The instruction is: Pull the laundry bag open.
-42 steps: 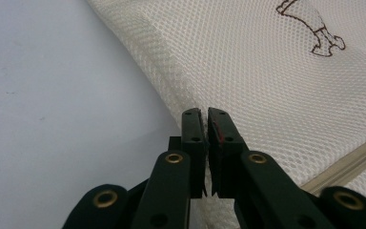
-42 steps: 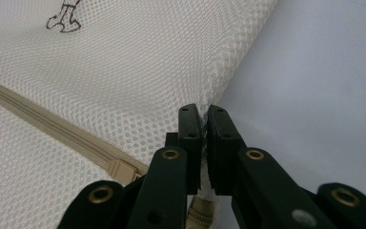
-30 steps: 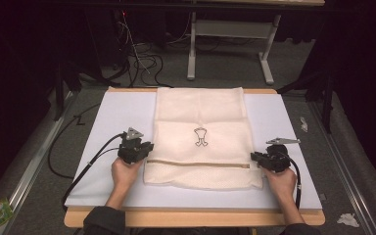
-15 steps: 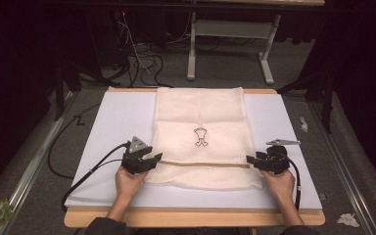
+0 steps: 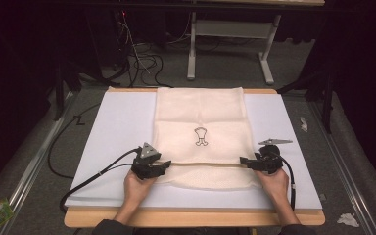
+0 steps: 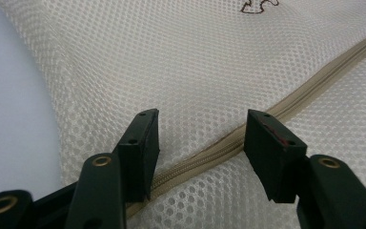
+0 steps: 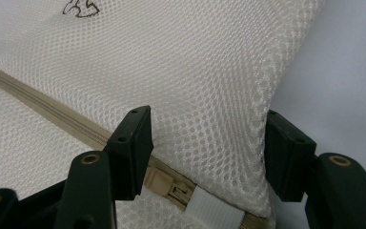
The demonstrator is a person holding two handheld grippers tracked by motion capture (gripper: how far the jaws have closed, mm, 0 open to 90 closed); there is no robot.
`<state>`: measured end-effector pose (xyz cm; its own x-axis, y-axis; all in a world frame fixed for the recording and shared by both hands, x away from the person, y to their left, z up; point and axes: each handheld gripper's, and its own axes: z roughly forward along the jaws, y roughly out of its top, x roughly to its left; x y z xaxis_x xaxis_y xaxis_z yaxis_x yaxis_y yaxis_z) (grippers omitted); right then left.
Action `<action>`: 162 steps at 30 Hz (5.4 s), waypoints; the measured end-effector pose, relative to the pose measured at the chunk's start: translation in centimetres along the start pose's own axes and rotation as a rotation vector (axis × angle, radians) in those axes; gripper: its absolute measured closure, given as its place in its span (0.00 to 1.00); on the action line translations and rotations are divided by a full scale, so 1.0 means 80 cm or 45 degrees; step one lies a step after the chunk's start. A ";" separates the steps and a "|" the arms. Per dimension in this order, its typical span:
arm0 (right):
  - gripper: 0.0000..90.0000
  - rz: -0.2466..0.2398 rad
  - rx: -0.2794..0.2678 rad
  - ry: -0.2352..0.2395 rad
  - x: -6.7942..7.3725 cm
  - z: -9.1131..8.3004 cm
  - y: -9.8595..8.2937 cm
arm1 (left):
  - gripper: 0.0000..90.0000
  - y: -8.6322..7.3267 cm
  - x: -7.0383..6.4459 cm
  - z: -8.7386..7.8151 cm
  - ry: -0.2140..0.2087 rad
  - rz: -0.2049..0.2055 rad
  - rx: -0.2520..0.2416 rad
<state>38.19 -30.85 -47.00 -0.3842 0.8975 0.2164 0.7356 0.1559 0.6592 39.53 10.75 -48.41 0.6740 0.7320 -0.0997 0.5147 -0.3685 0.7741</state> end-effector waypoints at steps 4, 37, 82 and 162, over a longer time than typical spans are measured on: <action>0.48 -0.029 0.026 -0.019 0.006 0.004 0.004 | 0.51 0.001 -0.005 0.003 0.031 0.035 0.021; 0.98 -0.145 -0.025 -0.021 0.006 -0.020 0.014 | 0.52 0.012 -0.008 -0.002 0.018 0.013 0.052; 0.98 -0.133 -0.088 0.075 0.009 -0.039 0.020 | 0.67 0.088 -0.132 0.048 -0.238 0.170 -0.018; 0.98 -0.137 -0.108 0.194 0.031 -0.036 0.030 | 0.91 0.116 -0.205 0.124 -0.520 0.161 0.041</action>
<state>37.42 -29.43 -42.78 -0.5426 0.8038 0.2440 0.6386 0.2060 0.7414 38.51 -10.32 -45.82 0.8839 0.3952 -0.2500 0.4268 -0.4632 0.7767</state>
